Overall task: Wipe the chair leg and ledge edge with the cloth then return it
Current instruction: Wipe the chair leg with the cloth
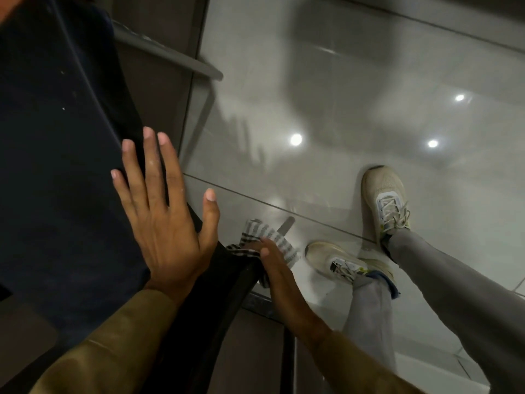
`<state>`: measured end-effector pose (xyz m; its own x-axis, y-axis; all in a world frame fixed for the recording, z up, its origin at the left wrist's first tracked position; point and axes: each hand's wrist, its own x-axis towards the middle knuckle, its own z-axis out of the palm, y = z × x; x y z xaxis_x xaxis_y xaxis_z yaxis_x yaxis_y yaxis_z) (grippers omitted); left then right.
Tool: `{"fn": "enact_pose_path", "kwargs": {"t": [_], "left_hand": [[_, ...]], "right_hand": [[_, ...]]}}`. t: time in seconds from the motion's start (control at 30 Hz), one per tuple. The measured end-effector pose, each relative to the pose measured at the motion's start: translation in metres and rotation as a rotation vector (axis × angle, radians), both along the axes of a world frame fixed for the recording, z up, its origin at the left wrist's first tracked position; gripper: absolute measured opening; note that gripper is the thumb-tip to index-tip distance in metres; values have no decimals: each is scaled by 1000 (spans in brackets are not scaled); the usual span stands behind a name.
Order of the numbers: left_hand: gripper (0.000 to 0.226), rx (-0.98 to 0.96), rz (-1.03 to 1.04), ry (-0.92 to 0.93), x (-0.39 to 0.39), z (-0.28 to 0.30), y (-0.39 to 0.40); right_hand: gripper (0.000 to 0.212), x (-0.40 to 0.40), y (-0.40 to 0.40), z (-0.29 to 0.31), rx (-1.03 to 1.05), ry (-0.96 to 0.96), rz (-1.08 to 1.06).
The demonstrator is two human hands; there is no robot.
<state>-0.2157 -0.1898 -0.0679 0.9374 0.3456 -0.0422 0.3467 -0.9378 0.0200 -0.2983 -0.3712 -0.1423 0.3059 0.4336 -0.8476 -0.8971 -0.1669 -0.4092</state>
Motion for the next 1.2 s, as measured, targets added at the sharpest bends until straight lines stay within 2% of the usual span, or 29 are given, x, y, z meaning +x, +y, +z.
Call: {"fn": "enact_pose_path", "kwargs": {"t": [0.07, 0.2, 0.27, 0.4, 0.57, 0.67, 0.77, 0.9, 1.03, 1.13, 1.2], "left_hand": [[78, -14, 11, -10, -2, -3, 0], [80, -32, 6, -43, -5, -6, 2], [80, -30, 3, -52, -5, -6, 3], [81, -40, 14, -47, -2, -4, 1], [81, -36, 9, -19, -3, -3, 2], [80, -47, 6, -27, -3, -4, 3], [79, -71, 4, -39, -3, -5, 2], [78, -73, 15, -15, -2, 1, -1], [77, -75, 35, 16, 2, 6, -5], [78, -66, 29, 29, 1, 7, -4], [78, -63, 30, 32, 0, 6, -3]], "right_hand": [[53, 7, -1, -19, 7, -39, 63], [68, 28, -7, -89, -56, -22, 93], [61, 31, -6, -108, -84, 40, 66], [52, 29, -8, -72, -61, 84, 9], [49, -11, -14, 5, 28, -97, -26], [52, -12, -11, -12, -21, -105, -6], [60, -1, -9, -63, -90, -106, 47], [38, 20, -8, -102, -111, -66, 91], [42, 17, -8, -62, -115, -51, 5], [50, -3, -7, -19, -72, -123, 10], [53, -6, -5, -15, -70, -127, 50]]}}
